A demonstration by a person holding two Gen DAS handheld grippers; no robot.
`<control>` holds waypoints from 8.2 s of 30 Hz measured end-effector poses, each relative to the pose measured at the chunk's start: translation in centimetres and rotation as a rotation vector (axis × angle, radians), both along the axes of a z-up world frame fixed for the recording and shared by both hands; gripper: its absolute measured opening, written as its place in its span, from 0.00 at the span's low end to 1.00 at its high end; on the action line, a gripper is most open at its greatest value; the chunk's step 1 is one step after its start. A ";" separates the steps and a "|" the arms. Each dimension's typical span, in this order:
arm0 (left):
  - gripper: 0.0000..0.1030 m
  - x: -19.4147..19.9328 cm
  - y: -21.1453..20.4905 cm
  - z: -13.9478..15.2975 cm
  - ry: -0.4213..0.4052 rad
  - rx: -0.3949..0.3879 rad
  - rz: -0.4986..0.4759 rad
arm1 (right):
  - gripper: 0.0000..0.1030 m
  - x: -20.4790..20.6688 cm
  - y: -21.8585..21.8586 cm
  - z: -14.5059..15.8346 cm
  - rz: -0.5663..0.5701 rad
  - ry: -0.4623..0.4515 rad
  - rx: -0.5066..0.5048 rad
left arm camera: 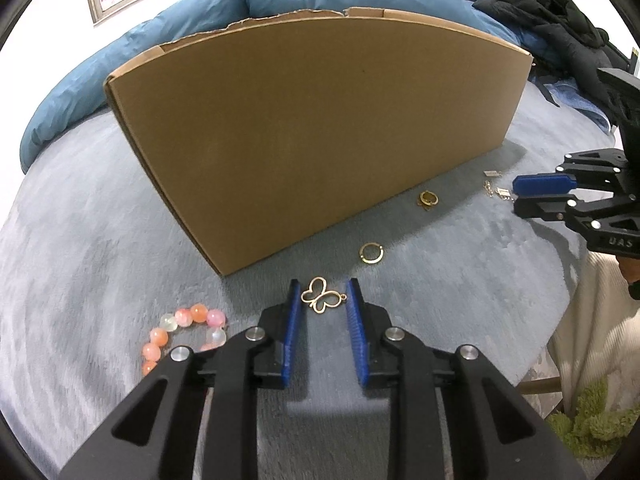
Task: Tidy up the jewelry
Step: 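Lower the left tool onto the butterfly charm while the right tool grasps a silver chain, then carry the silver chain with the right tool over the box and open it, then drop the butterfly charm into the box by opening the left tool, then withdraw both open tools from the box toward the gold rings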
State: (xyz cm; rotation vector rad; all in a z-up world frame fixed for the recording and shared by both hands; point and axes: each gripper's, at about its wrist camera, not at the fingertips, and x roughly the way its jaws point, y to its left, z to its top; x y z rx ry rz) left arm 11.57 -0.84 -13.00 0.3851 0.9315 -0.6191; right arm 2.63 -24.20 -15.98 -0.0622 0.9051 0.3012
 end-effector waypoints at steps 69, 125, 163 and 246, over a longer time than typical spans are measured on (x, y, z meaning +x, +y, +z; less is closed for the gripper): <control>0.21 -3.1 0.3 6.6 -0.119 -0.104 -0.022 | 0.01 -2.8 0.6 6.8 -0.055 -0.166 0.056; 0.35 12.8 -10.6 10.0 -0.027 -0.016 0.132 | 0.23 13.7 -4.3 7.4 -0.336 -0.136 0.057; 0.42 2.4 -3.4 14.2 -0.115 -0.184 0.036 | 0.57 4.9 -1.2 12.2 -0.141 -0.339 0.123; 0.60 -2.7 -2.8 3.9 -0.044 0.016 -0.059 | 0.64 -1.1 -1.7 3.8 -0.068 -0.122 0.037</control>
